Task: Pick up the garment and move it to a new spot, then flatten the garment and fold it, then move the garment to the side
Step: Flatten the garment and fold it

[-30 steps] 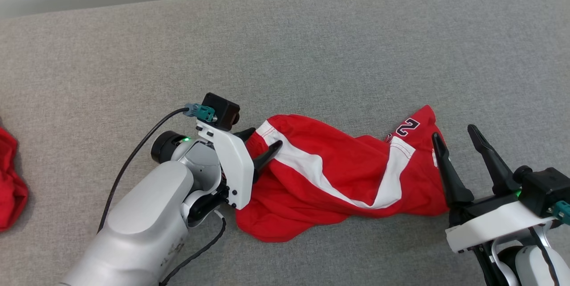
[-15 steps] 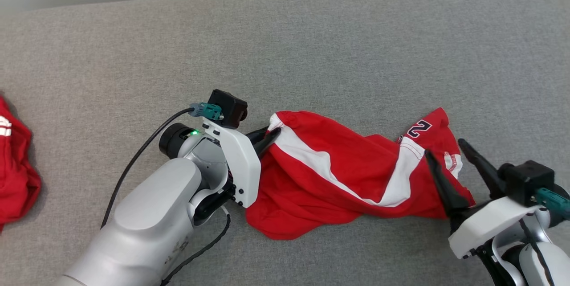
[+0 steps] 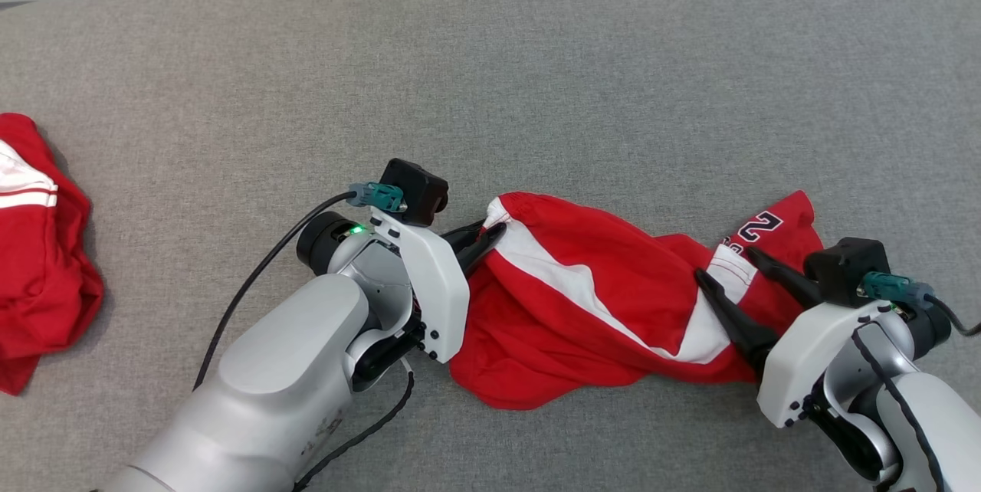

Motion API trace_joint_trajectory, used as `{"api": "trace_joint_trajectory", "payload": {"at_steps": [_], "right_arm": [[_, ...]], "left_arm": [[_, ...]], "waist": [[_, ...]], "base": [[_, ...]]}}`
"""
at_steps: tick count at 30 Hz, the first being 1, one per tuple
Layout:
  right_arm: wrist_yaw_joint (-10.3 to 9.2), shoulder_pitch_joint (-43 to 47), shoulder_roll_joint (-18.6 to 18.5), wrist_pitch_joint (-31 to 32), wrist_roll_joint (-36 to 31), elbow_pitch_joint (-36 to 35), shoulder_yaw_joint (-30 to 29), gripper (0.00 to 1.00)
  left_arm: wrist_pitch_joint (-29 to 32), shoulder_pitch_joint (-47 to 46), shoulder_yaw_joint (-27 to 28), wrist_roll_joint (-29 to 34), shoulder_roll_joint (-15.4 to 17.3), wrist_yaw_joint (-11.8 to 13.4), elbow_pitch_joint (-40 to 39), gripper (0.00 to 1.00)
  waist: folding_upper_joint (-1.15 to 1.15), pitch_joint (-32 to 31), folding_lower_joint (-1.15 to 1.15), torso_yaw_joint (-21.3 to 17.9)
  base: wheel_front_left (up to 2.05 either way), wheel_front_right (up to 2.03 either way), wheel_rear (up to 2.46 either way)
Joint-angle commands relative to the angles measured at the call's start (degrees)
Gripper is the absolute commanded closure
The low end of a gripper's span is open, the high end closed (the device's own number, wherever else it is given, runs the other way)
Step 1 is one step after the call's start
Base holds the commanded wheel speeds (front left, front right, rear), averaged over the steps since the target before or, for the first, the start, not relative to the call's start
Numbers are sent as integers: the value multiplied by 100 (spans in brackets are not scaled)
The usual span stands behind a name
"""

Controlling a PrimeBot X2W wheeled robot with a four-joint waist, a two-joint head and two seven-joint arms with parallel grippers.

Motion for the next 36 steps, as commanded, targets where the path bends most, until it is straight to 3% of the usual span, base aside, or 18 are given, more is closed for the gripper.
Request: {"api": "trace_joint_trajectory", "payload": {"at_steps": [1,3,10,19,26,36], "right_arm": [[1,-55,-52,28,61,27,18,40],[1,-93,-117,36,165,90,71,100],[1,103,-153,-503,207,-115,-207,100],[1,245,80,-1237,-245,-947,-968,100],[1,-436,247,-1630,-477,-1359,-1533,100],[0,-1869,162,-1465,-319,-1448,-1608,100]], "left_arm": [[-36,-121,-10,-34,6,-8,20,100],[-69,-126,-41,-75,11,-8,35,100],[-339,-160,-12,-123,83,-4,122,100],[-926,-50,476,-277,352,314,-323,100],[-1094,-457,998,-341,739,635,-1331,100],[-538,-1289,1544,-371,1344,1079,-2394,100]], "waist": [[0,2,0,13],[0,3,0,26],[0,-9,0,14],[0,-177,0,-103],[0,-433,0,-95],[0,-769,0,-92]], "base": [[0,0,0],[0,0,0],[0,0,0],[0,0,0],[0,0,0],[0,0,0]]}}
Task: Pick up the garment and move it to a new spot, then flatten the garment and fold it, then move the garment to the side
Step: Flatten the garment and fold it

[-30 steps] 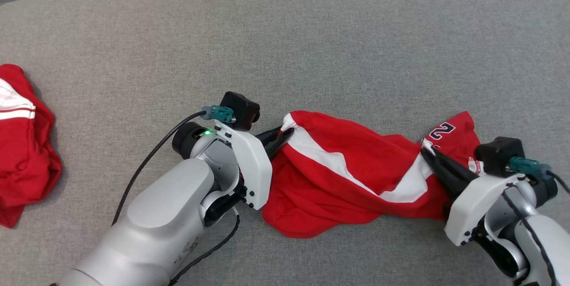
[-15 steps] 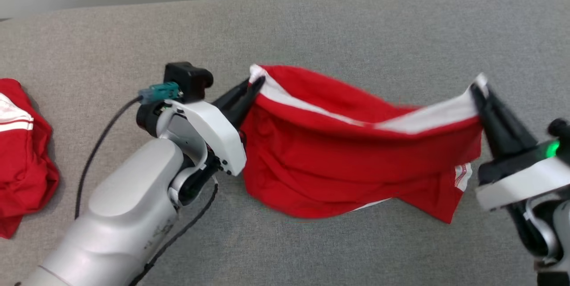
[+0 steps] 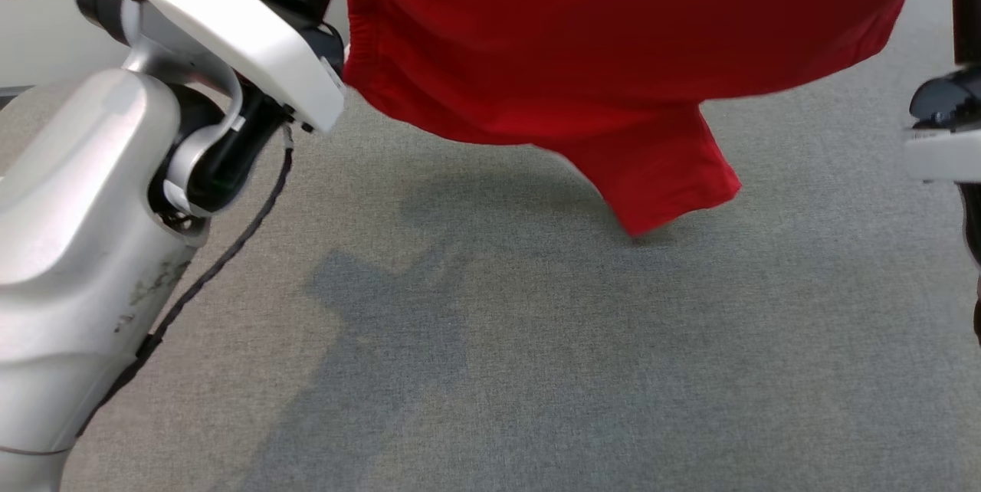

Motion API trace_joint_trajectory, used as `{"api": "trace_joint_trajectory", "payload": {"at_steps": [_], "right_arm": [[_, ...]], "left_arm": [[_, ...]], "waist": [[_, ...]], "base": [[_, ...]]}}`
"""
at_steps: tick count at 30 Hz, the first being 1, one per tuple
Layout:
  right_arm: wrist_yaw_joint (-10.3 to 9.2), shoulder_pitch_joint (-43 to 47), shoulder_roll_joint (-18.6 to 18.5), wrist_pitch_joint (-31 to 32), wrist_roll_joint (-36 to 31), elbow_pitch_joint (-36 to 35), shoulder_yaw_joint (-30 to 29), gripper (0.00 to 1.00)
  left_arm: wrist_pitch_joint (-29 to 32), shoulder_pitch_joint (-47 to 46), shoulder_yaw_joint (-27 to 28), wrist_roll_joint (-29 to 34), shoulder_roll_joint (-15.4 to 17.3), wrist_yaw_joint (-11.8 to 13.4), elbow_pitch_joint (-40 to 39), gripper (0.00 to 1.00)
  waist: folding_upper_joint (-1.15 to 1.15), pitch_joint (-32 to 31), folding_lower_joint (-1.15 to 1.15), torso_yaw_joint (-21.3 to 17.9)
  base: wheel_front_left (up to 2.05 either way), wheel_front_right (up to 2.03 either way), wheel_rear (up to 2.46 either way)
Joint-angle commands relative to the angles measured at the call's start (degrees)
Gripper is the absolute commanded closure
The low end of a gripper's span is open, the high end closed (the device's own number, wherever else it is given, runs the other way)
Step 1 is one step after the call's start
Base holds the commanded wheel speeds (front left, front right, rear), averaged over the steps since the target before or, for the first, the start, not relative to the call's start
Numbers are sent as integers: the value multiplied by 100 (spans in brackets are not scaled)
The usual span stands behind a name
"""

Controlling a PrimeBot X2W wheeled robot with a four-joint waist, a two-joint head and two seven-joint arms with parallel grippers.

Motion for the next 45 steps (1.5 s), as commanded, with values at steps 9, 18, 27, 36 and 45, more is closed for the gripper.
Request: {"api": "trace_joint_trajectory", "payload": {"at_steps": [9,18,27,36,45], "right_arm": [[-1,-788,-167,185,433,677,249,100],[-1,-2366,-197,104,982,2110,821,100],[-1,-4382,355,-662,1405,4245,1543,100],[-1,-4274,1030,-919,1824,6017,2168,100],[-1,-3390,1240,-909,2590,6641,2645,100]], "left_arm": [[205,-302,166,-32,188,177,-73,100],[-74,-1206,80,320,-142,-64,1128,100],[-1337,-2396,226,562,-943,-496,3229,100],[-1784,-2035,293,574,-1497,-478,5040,100],[-1824,-1033,501,778,-1820,-585,5452,100]], "waist": [[0,76,0,-37],[0,672,0,-60],[0,931,0,-85],[0,1087,0,-143],[0,1356,0,-116]], "base": [[0,0,0],[0,0,0],[0,0,0],[0,0,0],[0,0,0]]}}
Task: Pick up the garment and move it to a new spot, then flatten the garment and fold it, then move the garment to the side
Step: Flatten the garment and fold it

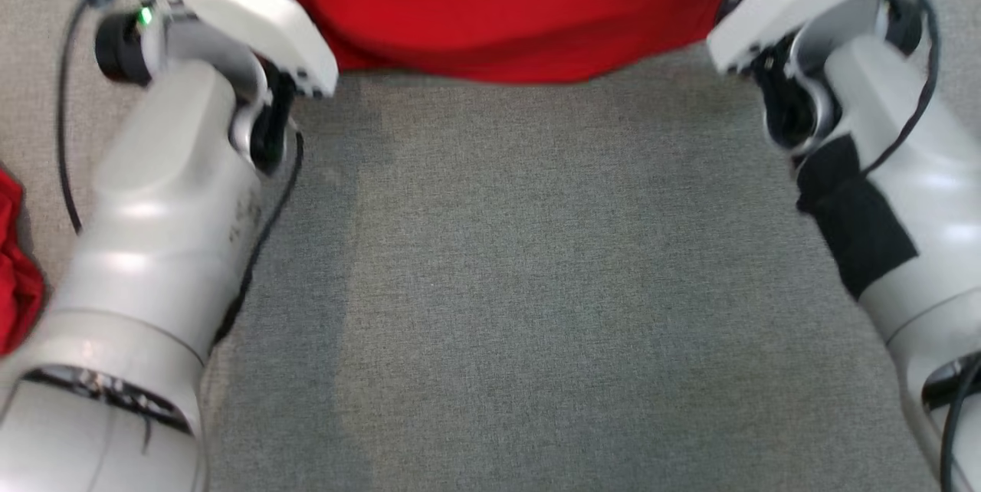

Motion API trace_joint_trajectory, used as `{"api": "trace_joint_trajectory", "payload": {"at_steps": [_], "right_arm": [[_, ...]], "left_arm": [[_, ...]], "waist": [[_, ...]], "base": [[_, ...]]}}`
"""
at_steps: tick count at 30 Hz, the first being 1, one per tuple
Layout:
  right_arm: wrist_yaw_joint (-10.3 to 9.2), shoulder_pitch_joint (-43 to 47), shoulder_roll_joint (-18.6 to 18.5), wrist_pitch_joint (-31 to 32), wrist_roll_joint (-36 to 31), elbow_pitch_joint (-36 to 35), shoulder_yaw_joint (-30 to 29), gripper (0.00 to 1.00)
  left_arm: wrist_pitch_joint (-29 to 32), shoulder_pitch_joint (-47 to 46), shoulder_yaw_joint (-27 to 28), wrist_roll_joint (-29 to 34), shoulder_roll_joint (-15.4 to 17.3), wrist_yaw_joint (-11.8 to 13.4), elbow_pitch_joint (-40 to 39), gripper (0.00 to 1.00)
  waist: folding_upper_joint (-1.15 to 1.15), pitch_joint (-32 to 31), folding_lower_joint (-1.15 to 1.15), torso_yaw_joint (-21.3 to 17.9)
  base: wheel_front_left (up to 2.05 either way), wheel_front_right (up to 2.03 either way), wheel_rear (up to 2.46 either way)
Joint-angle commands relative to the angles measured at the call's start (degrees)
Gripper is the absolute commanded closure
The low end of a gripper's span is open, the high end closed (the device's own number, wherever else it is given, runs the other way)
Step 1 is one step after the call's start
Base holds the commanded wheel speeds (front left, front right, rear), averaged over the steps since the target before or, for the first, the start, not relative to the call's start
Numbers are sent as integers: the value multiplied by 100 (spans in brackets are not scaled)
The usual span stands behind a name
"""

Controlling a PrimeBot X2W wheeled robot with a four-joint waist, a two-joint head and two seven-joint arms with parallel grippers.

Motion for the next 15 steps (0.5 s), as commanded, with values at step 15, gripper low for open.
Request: {"api": "trace_joint_trajectory", "payload": {"at_steps": [15], "right_arm": [[0,3003,-955,-273,1067,-1515,914,100]], "left_arm": [[-24,2730,731,672,-96,-360,-1135,100]], "waist": [[0,-484,0,108]], "base": [[0,0,0]]}}
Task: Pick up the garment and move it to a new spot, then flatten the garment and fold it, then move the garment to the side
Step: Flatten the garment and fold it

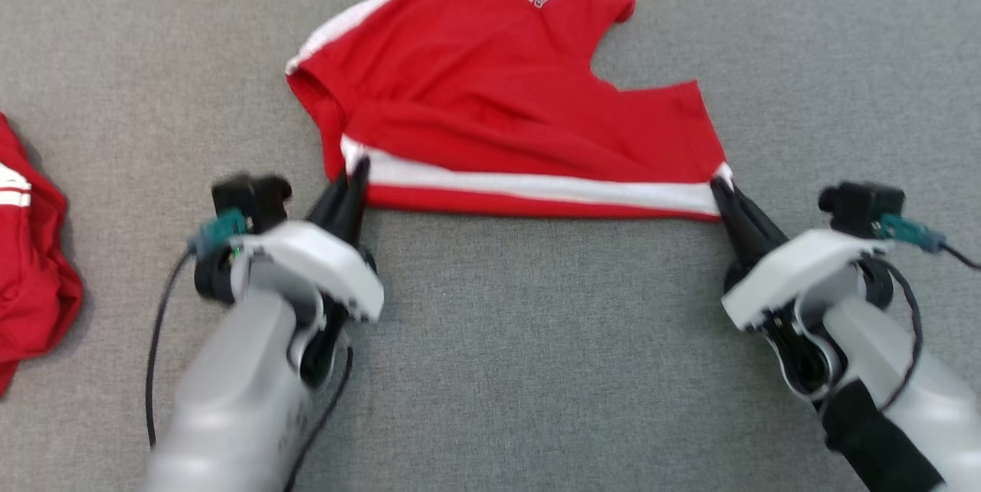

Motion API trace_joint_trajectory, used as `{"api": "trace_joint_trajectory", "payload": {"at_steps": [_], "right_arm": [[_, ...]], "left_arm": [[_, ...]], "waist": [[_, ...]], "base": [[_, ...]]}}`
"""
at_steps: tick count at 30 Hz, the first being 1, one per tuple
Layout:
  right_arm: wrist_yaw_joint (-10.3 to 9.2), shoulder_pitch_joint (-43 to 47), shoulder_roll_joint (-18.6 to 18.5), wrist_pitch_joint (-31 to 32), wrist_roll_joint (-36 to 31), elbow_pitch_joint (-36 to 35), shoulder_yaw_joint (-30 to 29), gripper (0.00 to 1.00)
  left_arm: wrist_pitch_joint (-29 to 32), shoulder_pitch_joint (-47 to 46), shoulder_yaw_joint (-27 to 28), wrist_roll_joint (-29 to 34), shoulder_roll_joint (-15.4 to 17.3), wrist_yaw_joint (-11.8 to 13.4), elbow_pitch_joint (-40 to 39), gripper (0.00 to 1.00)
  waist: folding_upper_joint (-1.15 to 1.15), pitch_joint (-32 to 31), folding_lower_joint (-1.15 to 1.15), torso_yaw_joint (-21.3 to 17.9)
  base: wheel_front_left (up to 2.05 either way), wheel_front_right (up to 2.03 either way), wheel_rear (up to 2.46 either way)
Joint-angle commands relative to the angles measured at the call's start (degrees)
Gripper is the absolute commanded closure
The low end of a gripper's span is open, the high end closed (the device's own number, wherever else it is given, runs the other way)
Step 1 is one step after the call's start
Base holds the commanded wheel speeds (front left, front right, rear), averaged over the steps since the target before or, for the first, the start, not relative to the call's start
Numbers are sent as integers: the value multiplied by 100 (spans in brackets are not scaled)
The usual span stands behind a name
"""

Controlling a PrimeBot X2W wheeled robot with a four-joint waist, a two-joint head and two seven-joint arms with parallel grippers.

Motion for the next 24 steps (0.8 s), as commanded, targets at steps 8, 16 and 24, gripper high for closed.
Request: {"api": "trace_joint_trajectory", "payload": {"at_steps": [8,16,24], "right_arm": [[-2,2034,-461,-33,-564,-1625,-1087,100],[-3,4142,-60,-35,-1464,-3133,-2235,100],[-2,5392,106,282,-1987,-4097,-2610,100]], "left_arm": [[-24,1978,333,561,397,-67,-1562,100],[45,3805,552,540,575,402,-3139,100],[667,5243,637,400,932,1048,-4984,100]], "waist": [[0,-615,0,-47],[0,-1007,0,-106],[0,-1236,0,-152]], "base": [[0,0,0],[0,0,0],[0,0,0]]}}
